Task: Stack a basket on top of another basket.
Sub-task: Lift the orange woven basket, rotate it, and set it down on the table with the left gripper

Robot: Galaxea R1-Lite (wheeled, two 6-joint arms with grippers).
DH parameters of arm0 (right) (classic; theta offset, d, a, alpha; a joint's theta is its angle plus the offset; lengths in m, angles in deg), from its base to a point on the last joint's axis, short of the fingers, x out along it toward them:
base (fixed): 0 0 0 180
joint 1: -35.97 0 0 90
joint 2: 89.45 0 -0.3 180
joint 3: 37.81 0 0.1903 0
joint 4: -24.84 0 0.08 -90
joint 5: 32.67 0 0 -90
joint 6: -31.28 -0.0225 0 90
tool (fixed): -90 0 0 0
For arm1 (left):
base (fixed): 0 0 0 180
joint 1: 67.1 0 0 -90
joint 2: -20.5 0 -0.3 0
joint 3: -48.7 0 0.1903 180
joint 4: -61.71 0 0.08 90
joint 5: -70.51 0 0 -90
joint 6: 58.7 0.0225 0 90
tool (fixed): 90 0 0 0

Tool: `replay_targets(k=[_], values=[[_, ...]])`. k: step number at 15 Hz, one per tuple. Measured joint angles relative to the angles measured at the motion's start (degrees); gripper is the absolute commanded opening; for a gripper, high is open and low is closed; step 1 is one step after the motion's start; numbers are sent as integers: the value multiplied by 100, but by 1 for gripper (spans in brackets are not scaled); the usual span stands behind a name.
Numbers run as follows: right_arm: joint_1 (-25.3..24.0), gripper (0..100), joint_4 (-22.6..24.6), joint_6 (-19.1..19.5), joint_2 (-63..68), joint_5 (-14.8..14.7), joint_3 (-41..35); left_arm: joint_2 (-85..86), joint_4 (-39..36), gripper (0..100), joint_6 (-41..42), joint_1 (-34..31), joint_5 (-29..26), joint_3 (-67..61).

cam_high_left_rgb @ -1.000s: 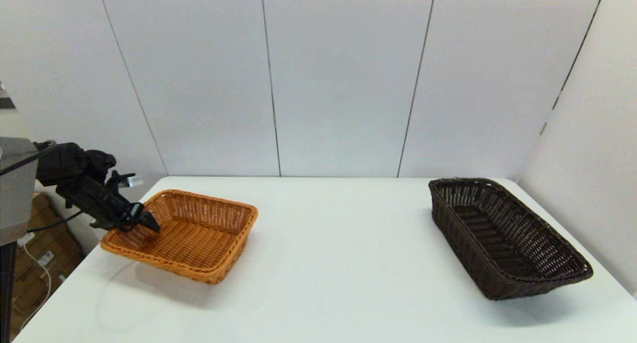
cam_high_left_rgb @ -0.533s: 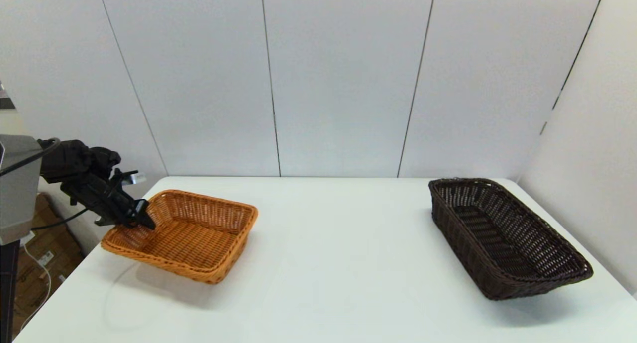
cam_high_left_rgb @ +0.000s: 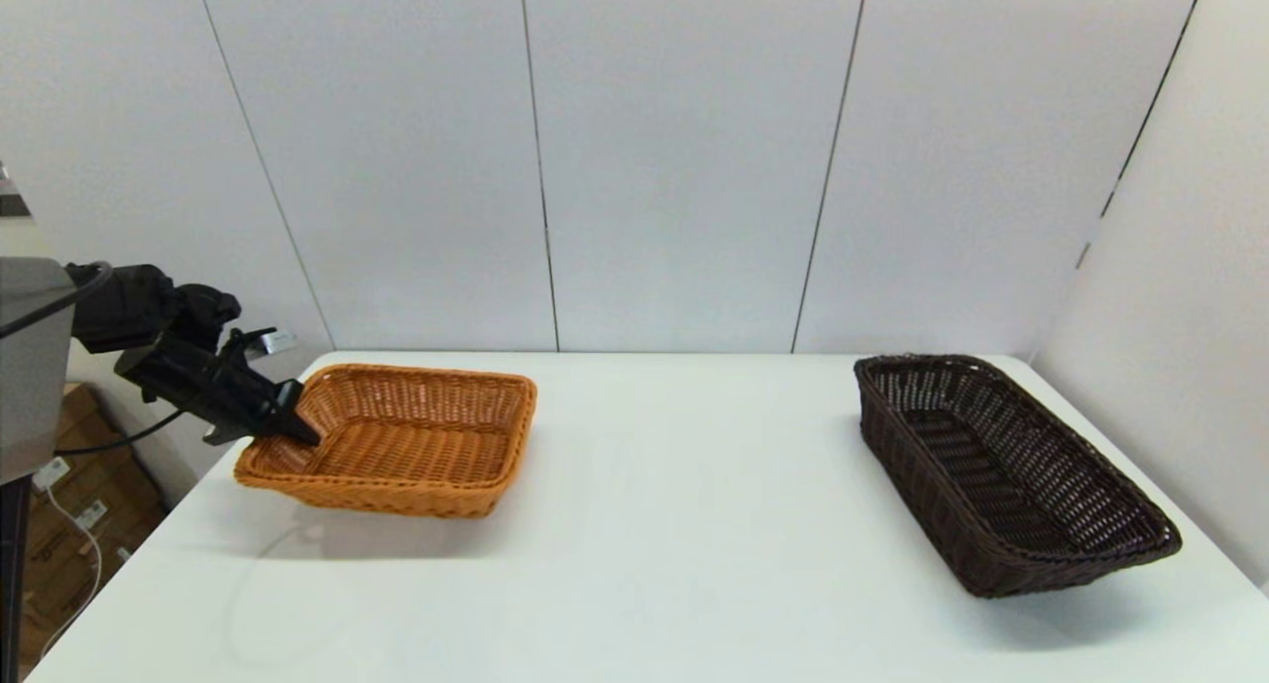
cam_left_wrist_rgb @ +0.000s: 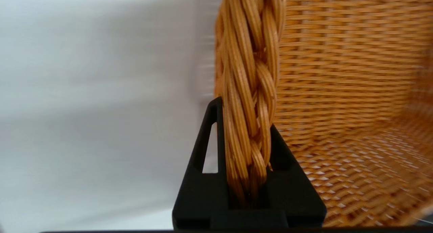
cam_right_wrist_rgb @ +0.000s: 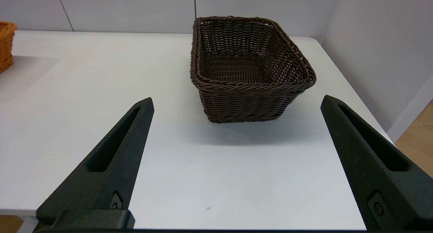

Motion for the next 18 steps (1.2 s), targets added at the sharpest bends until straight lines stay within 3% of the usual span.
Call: replay_targets(k=[7,11,18], values=[[0,100,-20,6,0,-5,0,260,466,0,-241,111,-965,-10],[0,100,-20,9,0,-5,0,485,614,0,-438,546,-965,-10],[0,100,-20,6,0,-5,0,1117,566,0,-2233,1892,-273,-10]])
